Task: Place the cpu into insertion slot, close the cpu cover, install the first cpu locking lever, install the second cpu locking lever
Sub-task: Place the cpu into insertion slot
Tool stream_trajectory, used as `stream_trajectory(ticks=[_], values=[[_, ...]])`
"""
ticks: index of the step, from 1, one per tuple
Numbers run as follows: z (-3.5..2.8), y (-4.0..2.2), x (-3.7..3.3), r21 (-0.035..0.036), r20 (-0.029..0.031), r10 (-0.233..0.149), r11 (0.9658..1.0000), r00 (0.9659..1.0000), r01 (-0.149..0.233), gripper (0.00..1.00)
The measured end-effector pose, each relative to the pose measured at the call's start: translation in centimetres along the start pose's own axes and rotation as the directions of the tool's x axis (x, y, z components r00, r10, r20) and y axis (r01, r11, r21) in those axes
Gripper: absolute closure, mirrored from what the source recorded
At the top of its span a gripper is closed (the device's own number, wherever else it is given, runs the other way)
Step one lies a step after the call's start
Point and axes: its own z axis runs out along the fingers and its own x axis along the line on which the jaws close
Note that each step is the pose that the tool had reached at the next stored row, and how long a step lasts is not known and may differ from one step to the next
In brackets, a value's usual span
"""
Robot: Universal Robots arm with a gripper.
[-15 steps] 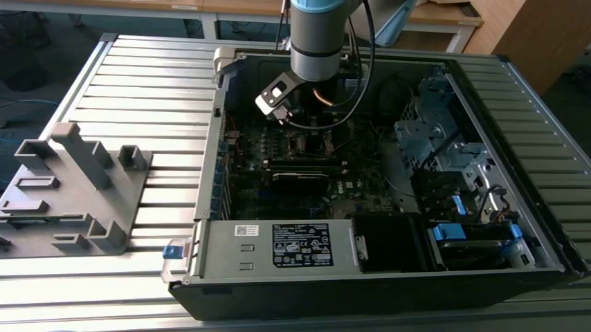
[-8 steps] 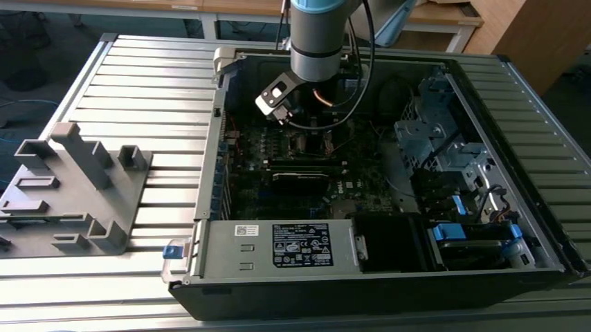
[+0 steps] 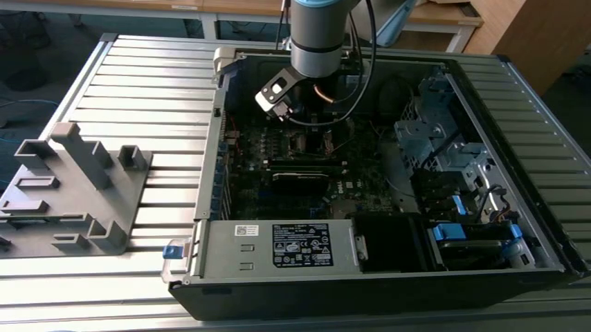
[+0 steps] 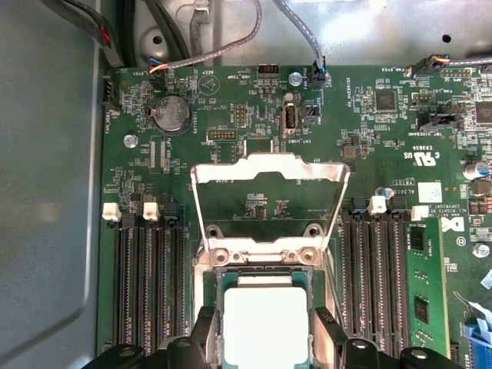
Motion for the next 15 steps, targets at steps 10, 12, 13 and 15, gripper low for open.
stream_trajectory(ticks=[10, 12, 13, 15], values=[[-0.04, 0.0, 0.0, 0.0, 0.0001, 0.0, 1.0, 1.0, 0.0, 0.47], [-0.05, 0.0, 0.0, 0.0001, 0.0001, 0.0, 1.0, 1.0, 0.0, 0.53], [-0.06, 0.0, -0.01, 0.0002, 0.0004, 0.0, 1.0, 1.0, 0.0, 0.58], [-0.07, 0.0, -0.01, 0.0002, 0.0003, 0.0, 1.0, 1.0, 0.0, 0.64]])
